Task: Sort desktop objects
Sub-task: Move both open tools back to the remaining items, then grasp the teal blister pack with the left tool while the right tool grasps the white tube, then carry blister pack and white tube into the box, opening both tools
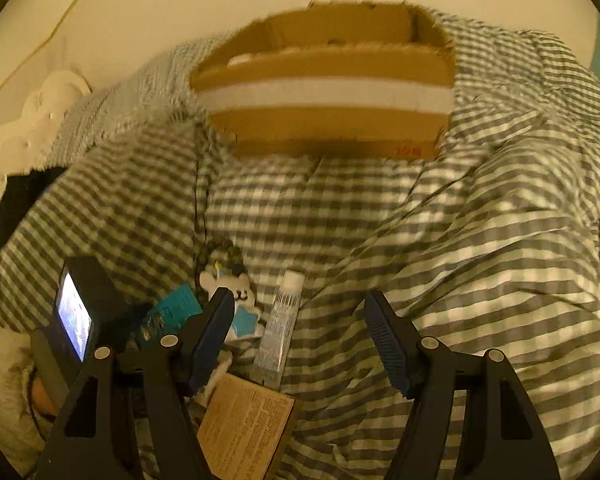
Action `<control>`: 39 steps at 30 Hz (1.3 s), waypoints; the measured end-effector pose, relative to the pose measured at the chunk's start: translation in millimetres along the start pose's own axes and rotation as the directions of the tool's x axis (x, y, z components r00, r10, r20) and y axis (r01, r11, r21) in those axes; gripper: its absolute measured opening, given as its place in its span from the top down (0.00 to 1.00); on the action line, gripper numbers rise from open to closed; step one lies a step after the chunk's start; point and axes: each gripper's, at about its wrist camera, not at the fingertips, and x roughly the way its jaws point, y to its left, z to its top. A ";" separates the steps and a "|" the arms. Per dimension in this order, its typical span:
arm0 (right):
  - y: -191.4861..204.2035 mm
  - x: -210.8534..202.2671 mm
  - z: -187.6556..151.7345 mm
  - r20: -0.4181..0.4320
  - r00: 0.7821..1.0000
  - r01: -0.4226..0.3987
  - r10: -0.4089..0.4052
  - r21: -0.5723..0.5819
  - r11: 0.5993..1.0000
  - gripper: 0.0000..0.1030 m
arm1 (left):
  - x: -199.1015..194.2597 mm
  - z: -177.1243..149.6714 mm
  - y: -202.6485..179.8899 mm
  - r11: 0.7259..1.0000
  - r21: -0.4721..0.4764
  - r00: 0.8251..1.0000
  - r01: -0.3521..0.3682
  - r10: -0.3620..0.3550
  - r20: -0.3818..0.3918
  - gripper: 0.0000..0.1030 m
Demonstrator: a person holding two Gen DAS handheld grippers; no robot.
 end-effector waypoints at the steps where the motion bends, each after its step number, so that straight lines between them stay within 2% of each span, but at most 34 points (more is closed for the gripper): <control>1: 3.2 7.7 -1.5 -0.018 1.000 0.006 -0.006 -0.010 1.000 0.42 | -2.3 1.2 2.3 1.000 -0.028 1.000 0.007 -0.007 0.013 0.26; 2: 4.7 12.4 -2.8 -0.031 0.999 0.007 -0.007 -0.013 1.000 0.53 | -7.3 2.5 6.2 0.998 -0.054 0.999 0.011 -0.009 0.032 0.27; 3: 6.8 20.0 -4.5 -0.057 0.998 0.000 -0.001 -0.019 1.000 0.56 | -13.8 3.8 10.4 0.997 -0.073 0.998 0.012 -0.008 0.054 0.28; 8: 7.7 54.6 -11.4 -0.144 0.989 -0.030 0.031 0.008 1.000 0.59 | -38.1 8.6 27.6 0.986 -0.156 0.990 0.057 -0.036 0.137 0.29; 10: 7.6 67.2 -10.8 -0.168 0.985 -0.039 0.043 0.025 0.999 0.60 | -39.0 9.5 31.7 0.982 -0.178 0.989 0.061 -0.036 0.142 0.29; 13: 5.3 82.5 -7.7 -0.183 0.983 -0.009 0.016 0.039 0.999 0.61 | -36.8 9.3 30.9 0.978 -0.200 0.989 0.062 -0.033 0.145 0.29; 16: 0.2 95.5 -6.4 -0.198 0.978 -0.048 0.066 0.094 0.994 0.64 | -39.5 7.8 32.9 0.974 -0.214 0.986 0.073 -0.039 0.161 0.29; 18: 1.0 104.4 -8.2 -0.217 0.975 -0.030 0.049 0.087 0.996 0.64 | -41.8 8.7 35.6 0.971 -0.225 0.984 0.077 -0.037 0.174 0.29; 20: 1.2 110.4 -10.2 -0.221 0.975 -0.009 0.027 0.080 0.997 0.74 | -39.6 6.8 40.5 0.969 -0.235 0.982 0.081 -0.037 0.186 0.29; 21: 1.2 109.3 -10.9 -0.215 0.976 -0.003 0.020 0.081 0.997 0.75 | -40.0 8.1 43.8 0.967 -0.242 0.981 0.081 -0.034 0.193 0.29; 24: 4.8 84.0 -8.3 -0.156 0.987 -0.022 0.034 0.080 0.997 0.77 | -45.7 9.5 47.2 0.962 -0.259 0.974 0.091 -0.032 0.226 0.29; 27: 12.3 39.6 -4.5 -0.053 0.998 -0.030 0.033 0.046 0.999 0.77 | -52.0 11.9 50.4 0.955 -0.282 0.967 0.091 -0.017 0.255 0.29; 30: 14.0 -1.6 3.2 0.046 0.998 -0.050 0.049 0.030 0.998 0.77 | -69.1 16.3 53.9 0.948 -0.302 0.956 0.102 -0.010 0.292 0.29; 35: 20.7 -62.4 37.7 0.202 0.978 -0.062 0.060 0.003 0.998 0.77 | -121.8 43.6 62.7 0.943 -0.307 0.911 0.133 0.006 0.413 0.29; 39: 16.9 -85.6 70.6 0.259 0.963 -0.070 0.071 -0.013 0.997 0.77 | -157.7 80.3 73.6 0.934 -0.303 0.867 0.189 -0.014 0.497 0.29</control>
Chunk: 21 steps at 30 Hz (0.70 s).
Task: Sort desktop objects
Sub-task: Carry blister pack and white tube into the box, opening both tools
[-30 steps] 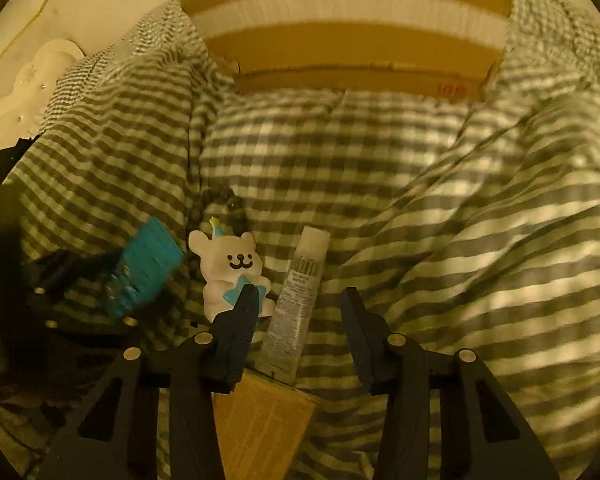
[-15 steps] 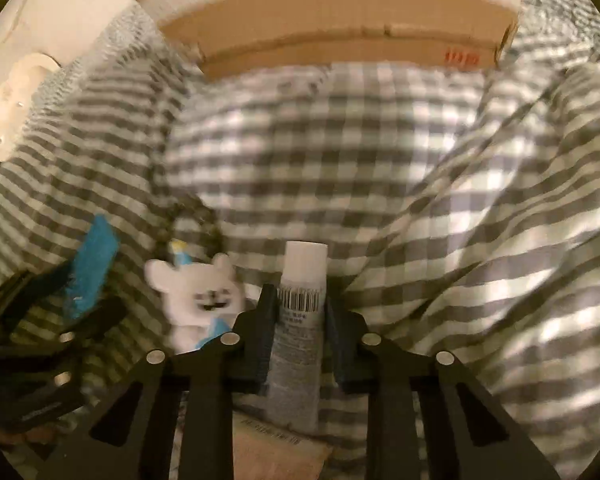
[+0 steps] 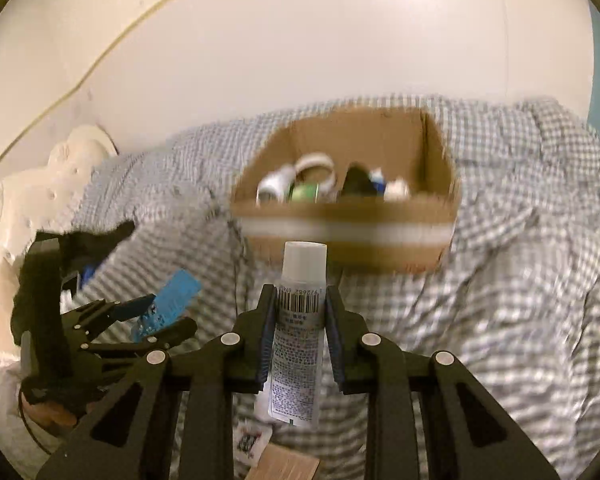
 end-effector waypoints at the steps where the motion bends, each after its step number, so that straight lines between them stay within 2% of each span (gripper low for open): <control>1: -2.7 -2.5 12.5 0.016 1.000 -0.003 0.003 -0.004 1.000 0.77 | -0.1 12.9 -2.6 1.000 -0.002 1.000 0.005 -0.005 0.016 0.29; 5: -15.9 -5.7 56.3 0.082 0.997 0.008 -0.008 -0.006 1.000 0.77 | 9.0 63.8 -11.0 1.000 0.001 0.997 0.017 -0.017 0.072 0.29; 9: -34.5 7.2 98.3 0.124 0.992 0.031 -0.030 -0.007 0.999 0.77 | 35.9 102.6 -22.1 0.999 0.047 0.993 0.010 -0.016 0.113 0.29; 12: -49.8 29.4 122.2 0.109 0.994 0.021 -0.020 -0.015 1.000 0.77 | 68.9 121.8 -30.0 0.997 0.080 0.995 -0.011 0.003 0.100 0.29; 16: -64.8 72.3 148.0 0.084 0.996 0.045 -0.044 -0.011 0.999 0.77 | 109.1 132.8 -38.7 0.992 0.127 0.998 -0.023 0.016 0.058 0.29; 18: -68.6 93.7 152.2 0.067 0.997 0.044 -0.043 -0.008 0.999 0.77 | 128.2 133.8 -40.6 0.989 0.141 0.999 -0.035 0.029 0.039 0.29; 21: -73.0 121.3 149.6 0.024 0.998 0.062 -0.061 -0.024 0.998 0.77 | 141.5 133.8 -36.6 0.990 0.140 0.999 -0.016 0.010 0.037 0.29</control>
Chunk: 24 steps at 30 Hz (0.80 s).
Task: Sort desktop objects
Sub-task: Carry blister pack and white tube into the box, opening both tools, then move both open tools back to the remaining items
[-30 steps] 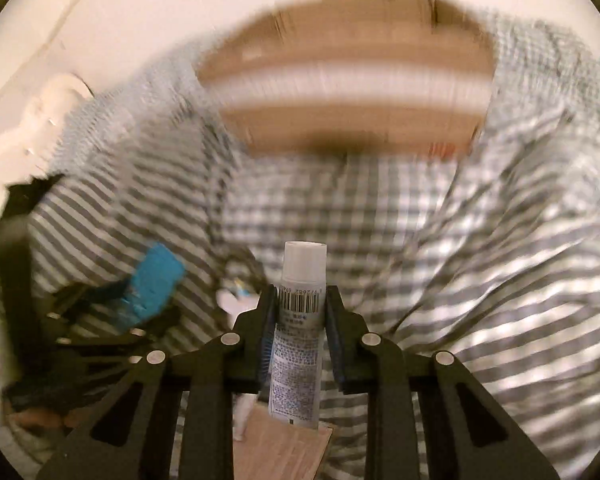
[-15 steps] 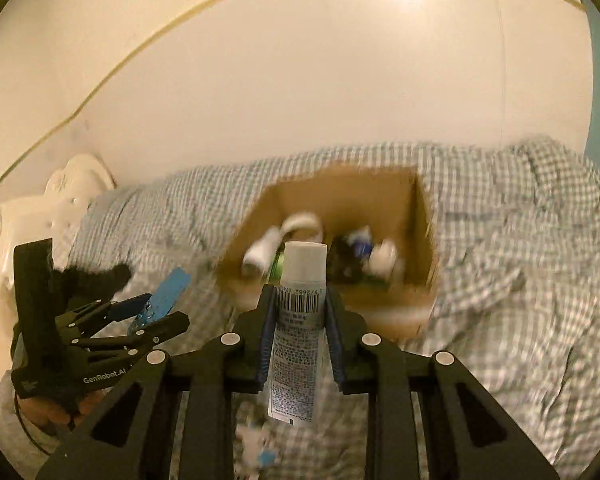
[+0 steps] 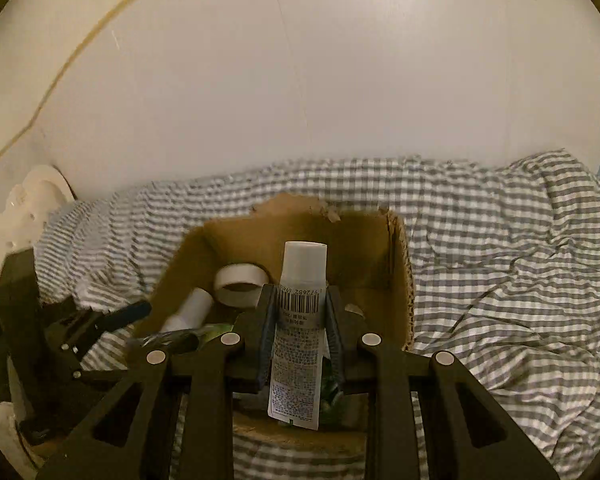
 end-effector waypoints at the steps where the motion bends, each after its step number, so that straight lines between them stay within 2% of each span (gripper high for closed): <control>1: -1.9 7.9 -1.9 -0.014 1.000 0.005 -0.005 -0.004 1.000 0.77 | 2.5 0.6 0.5 1.000 -0.001 1.000 0.000 0.000 -0.008 0.28; 4: -7.9 20.6 -3.3 -0.029 1.000 0.001 -0.001 0.019 1.000 0.74 | 8.0 -2.1 0.6 1.000 0.000 1.000 0.001 -0.001 -0.024 0.28; 6: -15.4 20.2 -3.5 -0.023 1.000 -0.015 0.016 0.048 0.999 0.56 | 5.3 -2.5 -1.3 1.000 0.006 1.000 -0.013 0.013 -0.025 0.23; 8: -19.1 13.1 -2.6 0.002 1.000 -0.022 0.022 0.065 0.998 0.50 | -5.4 -2.5 -4.2 0.999 0.007 0.999 -0.033 0.033 -0.003 0.17; 13: -12.4 -28.7 -1.6 0.045 0.999 -0.006 0.003 0.063 0.998 0.50 | -40.7 -12.3 -2.0 0.999 -0.043 1.000 -0.014 0.014 0.008 0.16; 15: -6.8 -45.6 -7.3 0.048 0.999 0.002 -0.005 0.054 0.999 0.50 | -60.7 -21.8 -1.6 0.999 -0.047 1.000 -0.027 0.027 0.010 0.16; 17: -0.3 -64.6 -17.3 0.052 0.999 0.011 -0.013 0.037 0.999 0.50 | -75.7 -33.0 -0.4 0.998 -0.048 0.999 -0.035 0.035 0.002 0.12; 20: 11.0 -95.6 -41.9 0.052 0.999 -0.008 0.006 0.031 0.999 0.50 | -99.7 -61.6 5.8 0.997 -0.074 0.999 -0.034 0.033 -0.011 0.12; 24: 14.2 -117.9 -95.6 0.019 0.999 -0.043 0.042 0.040 0.998 0.49 | -120.9 -117.6 11.2 0.994 -0.105 0.999 -0.017 0.013 -0.042 0.12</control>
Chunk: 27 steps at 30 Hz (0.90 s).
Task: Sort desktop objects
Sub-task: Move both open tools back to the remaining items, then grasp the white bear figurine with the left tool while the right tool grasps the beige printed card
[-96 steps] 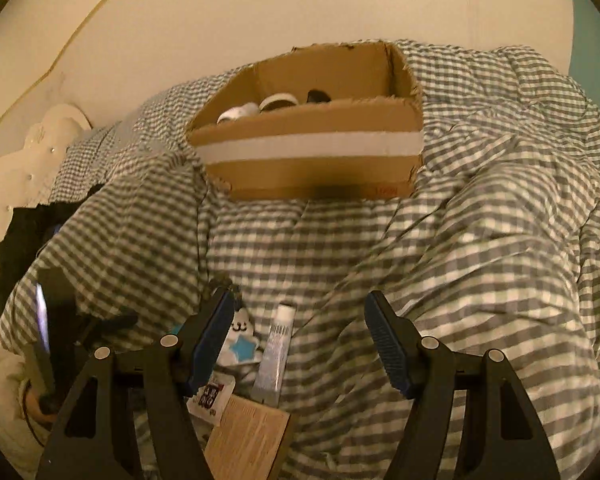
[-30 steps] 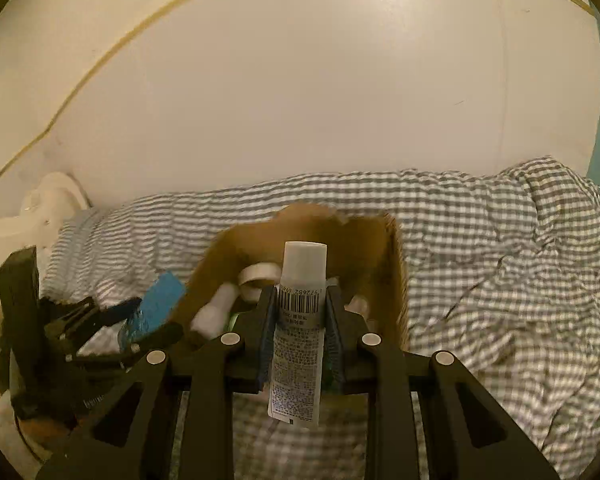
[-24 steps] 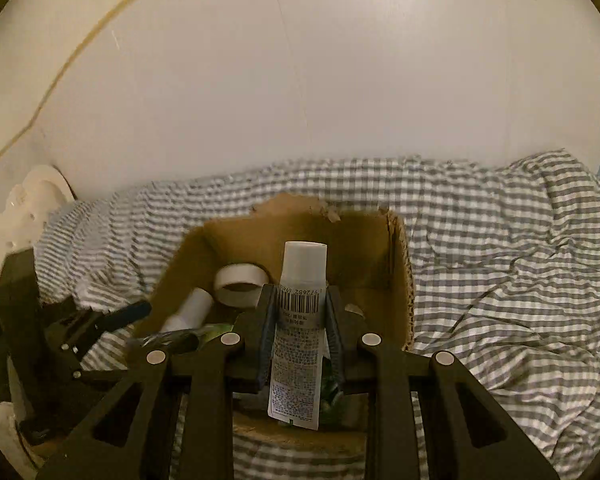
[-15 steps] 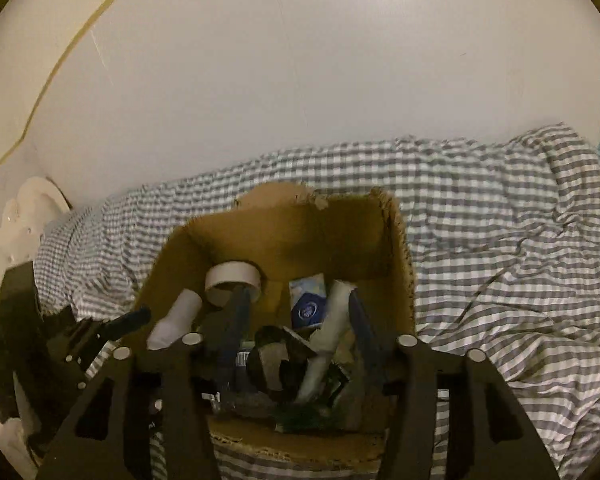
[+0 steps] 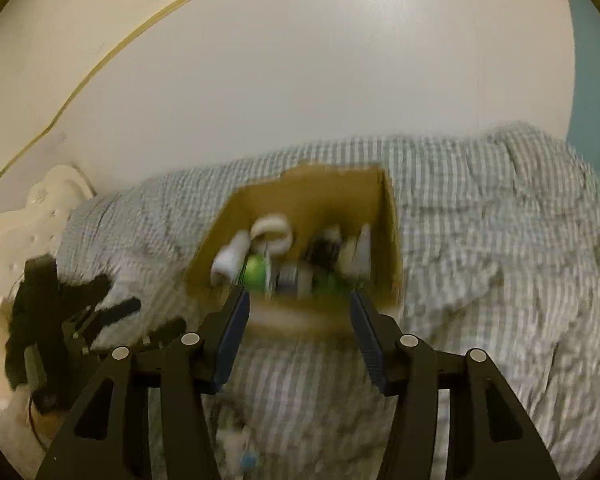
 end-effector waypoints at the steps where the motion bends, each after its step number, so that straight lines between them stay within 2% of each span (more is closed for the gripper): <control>1: 0.2 -4.4 -20.7 -0.015 1.000 0.000 0.000 -0.001 1.000 0.49 | 0.6 -11.8 -0.2 1.000 -0.023 1.000 -0.011 0.010 -0.005 0.12; 5: -2.7 -6.8 -87.2 -0.084 0.996 0.034 -0.033 0.008 0.999 0.48 | 15.1 -72.8 -2.6 0.999 -0.040 0.994 0.017 -0.021 -0.105 0.12; 7: -5.6 -4.2 -115.7 -0.137 0.990 0.027 -0.022 0.037 0.999 0.48 | 25.6 -97.8 -6.4 0.997 -0.076 0.989 0.004 -0.015 -0.150 0.12; 9: -7.7 -4.1 -134.5 -0.171 0.985 0.020 -0.006 0.076 0.997 0.48 | 40.7 -116.2 -14.1 0.998 -0.059 0.981 0.023 -0.034 -0.192 0.12; 12: -6.6 -3.2 -148.0 -0.213 0.977 0.002 0.018 0.094 0.996 0.48 | 58.0 -123.5 -29.3 1.000 0.005 0.974 0.014 -0.012 -0.224 0.12; 14: -3.0 -2.6 -151.5 -0.219 0.976 0.021 -0.006 0.067 0.998 0.48 | 68.0 -124.6 -35.5 0.999 0.028 0.971 0.018 -0.011 -0.238 0.12; 18: -11.2 7.2 -153.7 -0.248 0.969 0.038 -0.018 0.073 0.997 0.47 | 91.5 -127.2 -38.2 0.998 0.000 0.955 0.069 -0.066 -0.288 0.16; 20: -11.2 11.3 -155.9 -0.267 0.963 0.045 -0.025 0.069 0.997 0.47 | 99.9 -129.7 -40.6 0.997 -0.005 0.949 0.071 -0.069 -0.309 0.29; 21: -8.7 14.1 -156.0 -0.276 0.961 0.050 -0.031 0.061 0.997 0.47 | 104.1 -130.5 -42.6 0.995 -0.012 0.942 0.100 -0.098 -0.322 0.33; 22: -7.8 15.9 -157.0 -0.282 0.959 0.051 -0.034 0.055 0.997 0.47 | 105.3 -130.7 -44.5 0.993 -0.026 0.939 0.118 -0.120 -0.324 0.43; 23: -6.3 18.0 -158.2 -0.288 0.957 0.048 -0.033 0.048 0.998 0.47 | 104.4 -130.1 -47.0 0.992 -0.022 0.940 0.128 -0.128 -0.317 0.45; 27: 2.9 27.2 -163.4 -0.322 0.947 0.024 -0.014 0.028 0.999 0.46 | 88.6 -126.5 -50.7 0.995 0.039 0.956 0.093 -0.079 -0.281 0.45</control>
